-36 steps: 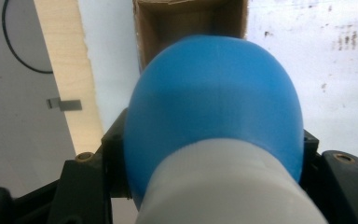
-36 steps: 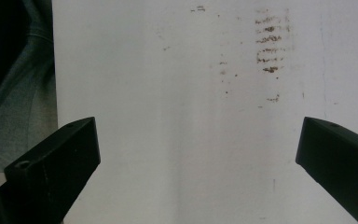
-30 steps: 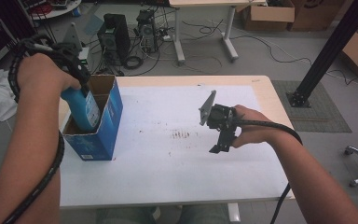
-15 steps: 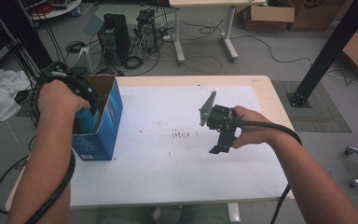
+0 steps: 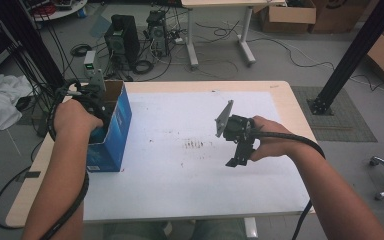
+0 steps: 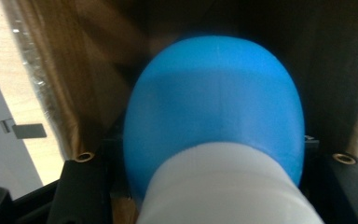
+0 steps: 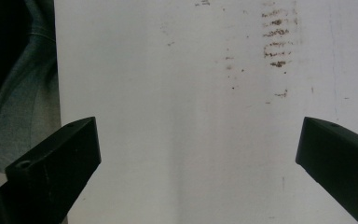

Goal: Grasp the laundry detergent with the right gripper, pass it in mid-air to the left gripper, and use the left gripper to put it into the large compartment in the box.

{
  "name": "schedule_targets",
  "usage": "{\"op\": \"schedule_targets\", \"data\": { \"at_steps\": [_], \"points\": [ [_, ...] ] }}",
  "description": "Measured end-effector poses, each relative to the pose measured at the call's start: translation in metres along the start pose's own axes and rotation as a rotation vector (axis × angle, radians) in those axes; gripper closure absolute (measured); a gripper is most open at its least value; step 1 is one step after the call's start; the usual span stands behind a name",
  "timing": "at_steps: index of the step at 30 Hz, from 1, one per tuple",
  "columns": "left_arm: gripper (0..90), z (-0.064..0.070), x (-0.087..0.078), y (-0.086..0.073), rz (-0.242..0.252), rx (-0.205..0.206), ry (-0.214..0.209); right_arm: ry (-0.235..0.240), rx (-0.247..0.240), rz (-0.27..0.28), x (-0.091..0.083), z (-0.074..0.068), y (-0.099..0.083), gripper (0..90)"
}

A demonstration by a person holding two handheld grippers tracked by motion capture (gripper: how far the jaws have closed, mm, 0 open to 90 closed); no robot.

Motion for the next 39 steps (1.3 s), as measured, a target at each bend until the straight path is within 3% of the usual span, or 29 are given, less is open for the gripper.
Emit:
{"op": "schedule_targets", "data": {
  "at_steps": [13, 18, 23, 27, 34, 39],
  "points": [
    [38.3, -0.002, 0.005, -0.001, 0.027, 0.013, -0.012, 0.003, 0.001, -0.013, 0.0, 0.0, 0.002, 0.0],
    [38.1, -0.005, 0.006, -0.002, 0.025, -0.009, -0.027, 0.002, 0.001, -0.012, -0.001, -0.001, 0.003, 0.0],
    [37.9, -0.006, 0.006, -0.003, 0.029, -0.004, -0.03, 0.002, 0.002, -0.015, -0.001, -0.001, 0.004, 0.0],
    [33.4, -0.006, 0.007, -0.003, 0.032, -0.001, -0.03, 0.004, 0.0, -0.016, -0.002, -0.001, 0.006, 0.0],
    [29.7, -0.003, 0.003, -0.004, 0.035, 0.004, -0.014, 0.006, -0.002, -0.018, -0.002, -0.002, 0.008, 0.0],
    [29.6, -0.006, -0.004, -0.005, 0.047, 0.005, -0.027, 0.006, -0.001, -0.02, -0.001, -0.002, 0.008, 0.0]
  ]
}}
Point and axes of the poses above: each handheld gripper's, and its own axes: x roughly forward along the jaws, y roughly out of its top, z roughly to its right, the point moved 4 cm from there along x, roughly forward along the jaws, and after that the axes turned 12 degrees about y, right-handed, at the moved point
